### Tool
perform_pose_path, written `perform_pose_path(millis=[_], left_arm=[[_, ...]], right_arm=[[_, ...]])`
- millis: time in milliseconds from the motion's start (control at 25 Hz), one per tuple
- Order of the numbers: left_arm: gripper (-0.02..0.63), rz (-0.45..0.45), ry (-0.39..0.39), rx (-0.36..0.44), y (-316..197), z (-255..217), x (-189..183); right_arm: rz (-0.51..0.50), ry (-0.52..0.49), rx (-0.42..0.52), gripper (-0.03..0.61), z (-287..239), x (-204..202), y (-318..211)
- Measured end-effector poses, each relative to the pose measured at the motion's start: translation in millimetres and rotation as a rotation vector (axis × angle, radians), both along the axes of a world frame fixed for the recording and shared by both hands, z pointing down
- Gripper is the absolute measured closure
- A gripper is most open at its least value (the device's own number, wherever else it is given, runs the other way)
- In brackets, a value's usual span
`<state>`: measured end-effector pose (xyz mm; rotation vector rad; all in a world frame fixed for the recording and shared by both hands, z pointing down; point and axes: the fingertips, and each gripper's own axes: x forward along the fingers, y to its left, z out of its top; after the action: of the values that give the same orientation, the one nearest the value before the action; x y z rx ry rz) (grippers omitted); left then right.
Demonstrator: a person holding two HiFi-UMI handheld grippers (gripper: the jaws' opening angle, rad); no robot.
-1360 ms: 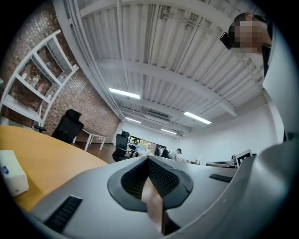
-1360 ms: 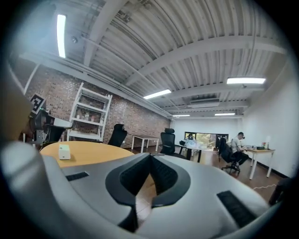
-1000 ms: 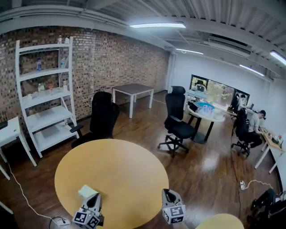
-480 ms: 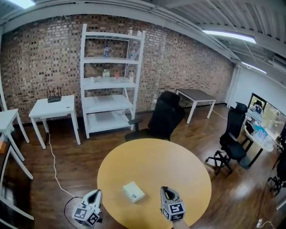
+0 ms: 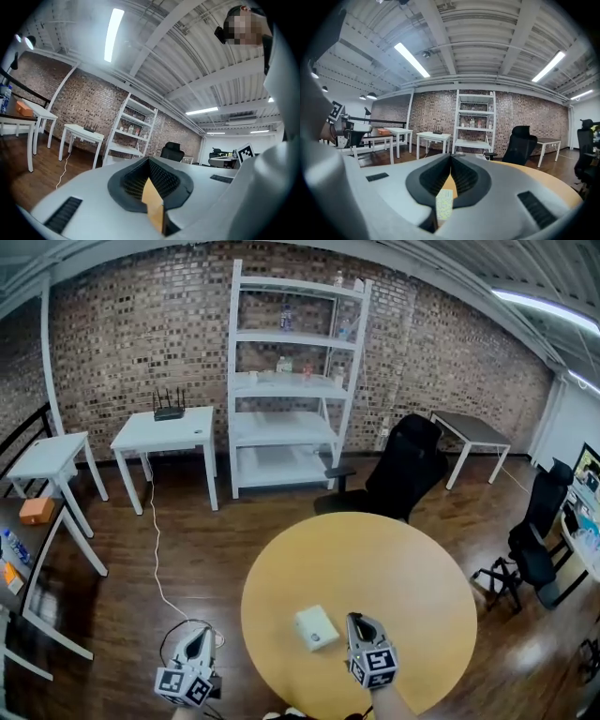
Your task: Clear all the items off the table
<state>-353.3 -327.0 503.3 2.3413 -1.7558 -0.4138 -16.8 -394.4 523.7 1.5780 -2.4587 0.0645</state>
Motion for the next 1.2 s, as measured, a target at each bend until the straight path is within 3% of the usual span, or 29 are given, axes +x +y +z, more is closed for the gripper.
perform_pose_path(millis=[520,680,760,1000,1200], left_arm=[[0.623,-0.015,-0.004,0.011,-12.9,-6.2,21.8],[0.623,-0.023,-0.009,-0.012,-11.1,-4.3,32.3],[0.623,-0.033,-0.006,-0.038,-6.1,1.7,36.7],[0.623,-0.062,-0.020,-0.135,8.9,28.5,38.3],[0.623,-0.103,-0.005,-0.216,25.7,54.5,31.8]], right_arm=[[-0.050,-0.024,0.003,0.575,-1.3,5.7,-23.5],[-0.081,-0.022,-0.062,0.568,10.5,8.1,-25.1],[-0.115,-0.002,-0.145,0.423,33.2,4.1,-23.8],[-0.154,0.076,-0.366,0.157,107.0,-13.1,-25.7],[-0.156,0.107,-0.533,0.126,157.8,-27.1,-28.0]])
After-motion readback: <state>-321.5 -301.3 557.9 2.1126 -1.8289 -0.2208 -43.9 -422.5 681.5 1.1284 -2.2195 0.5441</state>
